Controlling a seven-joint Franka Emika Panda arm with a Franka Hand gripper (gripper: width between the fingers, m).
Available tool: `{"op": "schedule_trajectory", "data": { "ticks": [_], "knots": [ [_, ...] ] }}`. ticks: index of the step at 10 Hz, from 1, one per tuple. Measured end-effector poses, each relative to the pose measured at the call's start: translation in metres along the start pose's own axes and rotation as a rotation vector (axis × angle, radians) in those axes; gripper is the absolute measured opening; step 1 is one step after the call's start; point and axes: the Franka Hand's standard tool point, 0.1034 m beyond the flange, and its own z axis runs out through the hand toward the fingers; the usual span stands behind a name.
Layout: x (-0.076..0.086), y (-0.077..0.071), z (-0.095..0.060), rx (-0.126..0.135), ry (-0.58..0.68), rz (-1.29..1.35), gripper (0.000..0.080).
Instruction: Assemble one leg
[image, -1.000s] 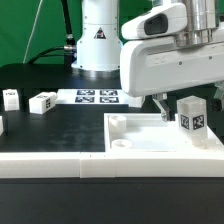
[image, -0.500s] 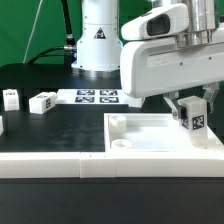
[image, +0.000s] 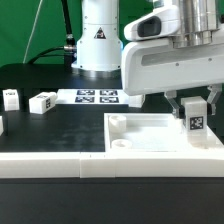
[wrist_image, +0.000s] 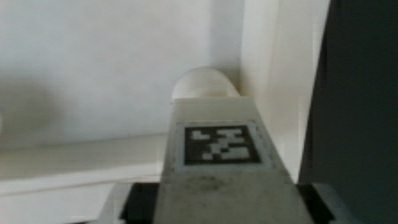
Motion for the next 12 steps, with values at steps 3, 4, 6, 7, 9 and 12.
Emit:
{"op": "schedule_trajectory", "data": {
  "ticks": [3,4,6,7,9,12],
  "knots": [
    [0.0006,0.0019,0.0009,-0.007,0.004,0.419,0.029],
    [0.0007,0.0024,0.0013,-0.004,0.003,0.572,0.029],
    [-0.0001,0.0016,0.0015,-0.013,0.01,0.764,0.0291],
    [-0.0009,0.0013,0.0015,-0.02,-0.003,0.871,0.0291],
    [-0.0015,0.0009,0.0016,-0.017,-0.009,1.007,0.0291],
    [-0.0036,-0.0019,0.0024,-0.006,-0.025,1.243,0.0291]
  ]
}}
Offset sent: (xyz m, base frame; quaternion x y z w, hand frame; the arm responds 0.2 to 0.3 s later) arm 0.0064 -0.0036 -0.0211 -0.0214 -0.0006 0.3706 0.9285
